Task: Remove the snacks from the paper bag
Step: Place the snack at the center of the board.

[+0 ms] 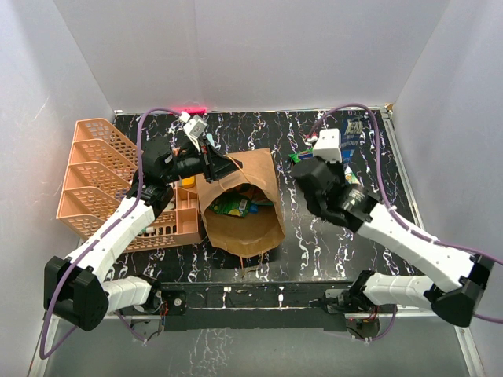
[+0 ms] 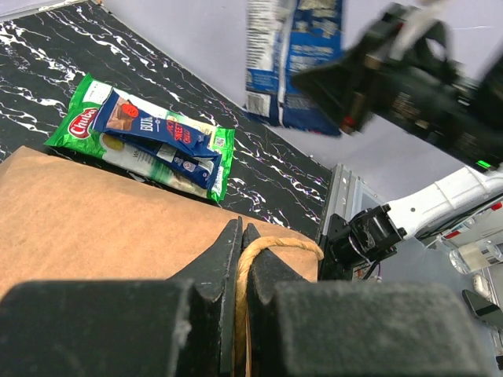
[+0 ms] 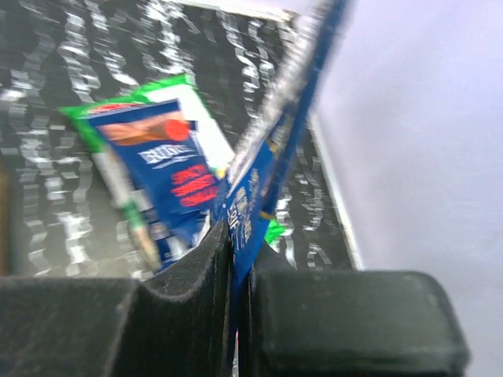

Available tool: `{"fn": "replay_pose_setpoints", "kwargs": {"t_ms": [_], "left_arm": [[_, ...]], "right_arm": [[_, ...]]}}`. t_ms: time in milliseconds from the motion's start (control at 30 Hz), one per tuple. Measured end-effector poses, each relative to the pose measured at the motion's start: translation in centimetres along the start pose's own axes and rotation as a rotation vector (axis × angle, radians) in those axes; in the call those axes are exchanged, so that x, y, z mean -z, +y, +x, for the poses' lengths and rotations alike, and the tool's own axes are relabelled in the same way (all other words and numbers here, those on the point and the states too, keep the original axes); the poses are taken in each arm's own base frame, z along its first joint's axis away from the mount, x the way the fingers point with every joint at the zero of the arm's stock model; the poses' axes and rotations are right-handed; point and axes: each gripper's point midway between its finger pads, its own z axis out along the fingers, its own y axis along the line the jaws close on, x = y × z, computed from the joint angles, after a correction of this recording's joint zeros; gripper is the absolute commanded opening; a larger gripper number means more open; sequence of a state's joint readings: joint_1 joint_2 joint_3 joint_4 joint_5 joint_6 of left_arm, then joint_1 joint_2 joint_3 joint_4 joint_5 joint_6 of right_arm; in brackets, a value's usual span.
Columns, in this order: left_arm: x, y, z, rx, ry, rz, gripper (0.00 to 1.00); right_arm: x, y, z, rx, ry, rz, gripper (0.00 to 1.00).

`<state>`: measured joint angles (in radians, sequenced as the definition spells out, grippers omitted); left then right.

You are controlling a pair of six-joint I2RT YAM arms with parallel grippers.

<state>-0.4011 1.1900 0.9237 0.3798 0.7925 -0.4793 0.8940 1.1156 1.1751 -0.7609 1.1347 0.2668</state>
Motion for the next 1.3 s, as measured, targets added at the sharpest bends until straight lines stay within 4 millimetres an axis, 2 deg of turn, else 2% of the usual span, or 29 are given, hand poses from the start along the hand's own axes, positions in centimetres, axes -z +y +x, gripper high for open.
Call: {"fn": "replay_pose_setpoints", "kwargs": {"t_ms": [167, 300, 467, 633, 800, 933, 1067, 1167, 1233, 1300], "left_arm": [[0.0, 0.0, 0.0, 0.0, 0.0, 0.0, 0.0], [0.0, 0.0, 0.0, 0.0, 0.0, 0.0, 0.0], [0.0, 0.0, 0.0, 0.0, 0.0, 0.0, 0.0], [0.0, 0.0, 0.0, 0.0, 0.0, 0.0, 0.0], [0.0, 0.0, 0.0, 0.0, 0.0, 0.0, 0.0], [0.0, 0.0, 0.0, 0.0, -0.001, 0.001, 0.0], [0.0, -0.1, -0.1, -0.001, -0.001, 0.002, 0.0], [0.0, -0.1, -0.1, -0.001, -0.001, 0.001, 0.0], [0.0, -0.1, -0.1, 0.001, -0.002, 0.002, 0.0], [0.0, -0.1, -0.1, 0.002, -0.002, 0.002, 0.0]], "right_arm": [[-6.6, -3.3, 2.5, 0.16, 0.142, 0.121, 0.07], [-10.2, -4.3, 4.5, 0.249, 0.236, 0.13, 0.07], [-13.6, -2.7, 7.9, 0.375, 0.346, 0.087, 0.07], [-15.6, -0.5, 11.7, 0.461, 0.445, 0.03, 0.07], [-16.4, 1.4, 14.4, 0.484, 0.512, -0.018, 0.07], [-16.2, 2.9, 15.3, 0.45, 0.53, -0.065, 0.09], [-15.8, 4.7, 15.9, 0.378, 0.533, -0.132, 0.28], [-14.9, 5.0, 16.3, 0.327, 0.557, -0.152, 0.48], [-13.3, 5.1, 16.0, 0.265, 0.578, -0.168, 0.58], [-10.9, 5.2, 14.6, 0.164, 0.571, -0.213, 0.64]]}}
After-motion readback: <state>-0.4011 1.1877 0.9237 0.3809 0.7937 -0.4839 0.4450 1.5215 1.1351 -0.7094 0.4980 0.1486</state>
